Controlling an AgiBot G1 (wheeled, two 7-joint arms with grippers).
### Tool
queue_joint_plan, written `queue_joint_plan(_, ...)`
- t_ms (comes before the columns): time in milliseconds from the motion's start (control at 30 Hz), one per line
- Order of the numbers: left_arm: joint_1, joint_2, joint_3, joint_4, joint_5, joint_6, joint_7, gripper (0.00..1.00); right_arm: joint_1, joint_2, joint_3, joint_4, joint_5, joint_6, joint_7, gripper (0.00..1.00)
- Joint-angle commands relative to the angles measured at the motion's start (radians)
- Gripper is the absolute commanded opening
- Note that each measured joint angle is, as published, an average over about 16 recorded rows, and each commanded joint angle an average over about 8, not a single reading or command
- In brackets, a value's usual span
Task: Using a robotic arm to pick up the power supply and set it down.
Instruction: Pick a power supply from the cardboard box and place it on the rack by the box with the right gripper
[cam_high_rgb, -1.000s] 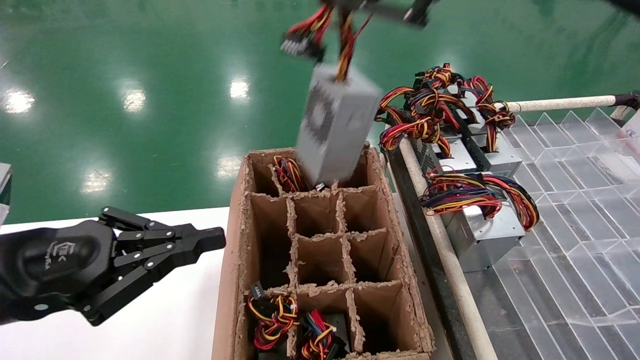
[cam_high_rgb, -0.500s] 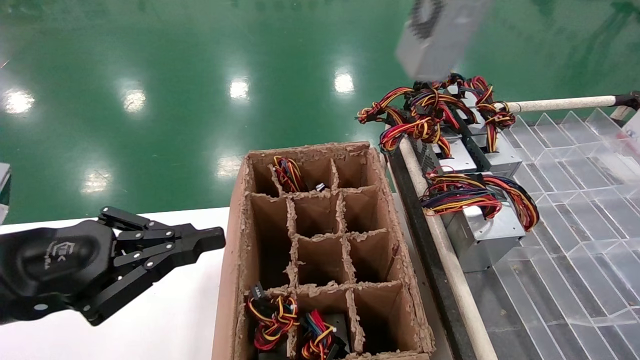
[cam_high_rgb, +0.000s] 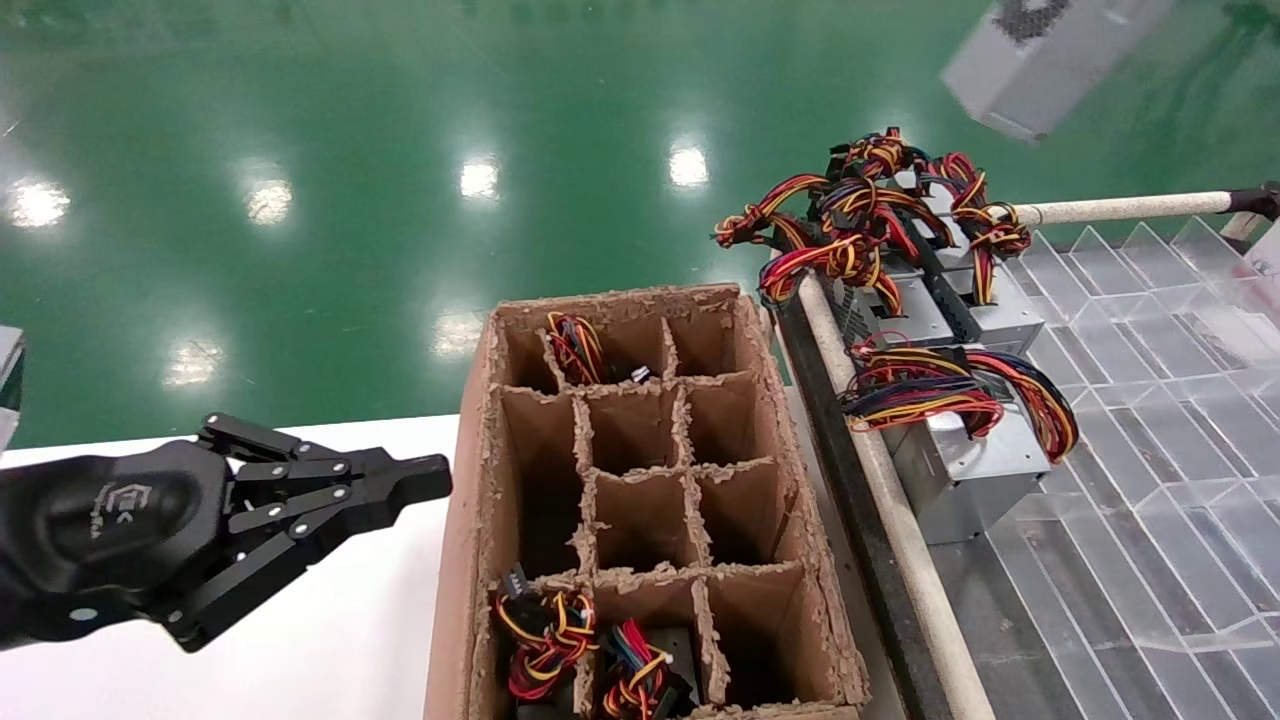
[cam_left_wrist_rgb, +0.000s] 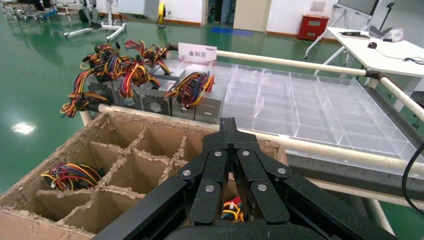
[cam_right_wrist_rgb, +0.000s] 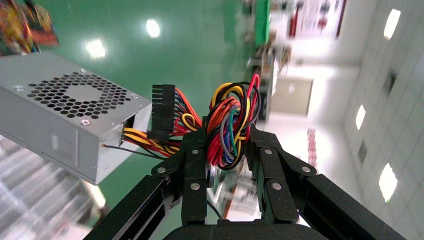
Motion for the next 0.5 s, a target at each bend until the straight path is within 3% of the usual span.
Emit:
queue_joint_plan(33, 0.000, 0.000, 0.000, 0.000, 0.000, 0.000, 0.000, 0.00, -0.004, 0.008, -0.007, -0.033, -0.032, 0.018, -0.006, 0.00)
queue_joint_plan(267, 0.000, 0.000, 0.000, 0.000, 0.000, 0.000, 0.000, 0.00, -0.050, -0.005, -0.033, -0.198, -0.091, 0.106, -0.042, 0.00)
queue_joint_plan(500, 0.000, 0.000, 0.000, 0.000, 0.000, 0.000, 0.000, 0.00, -0.120, -0.067, -0.057, -0.405, -0.127, 0.228, -0.060, 0.00)
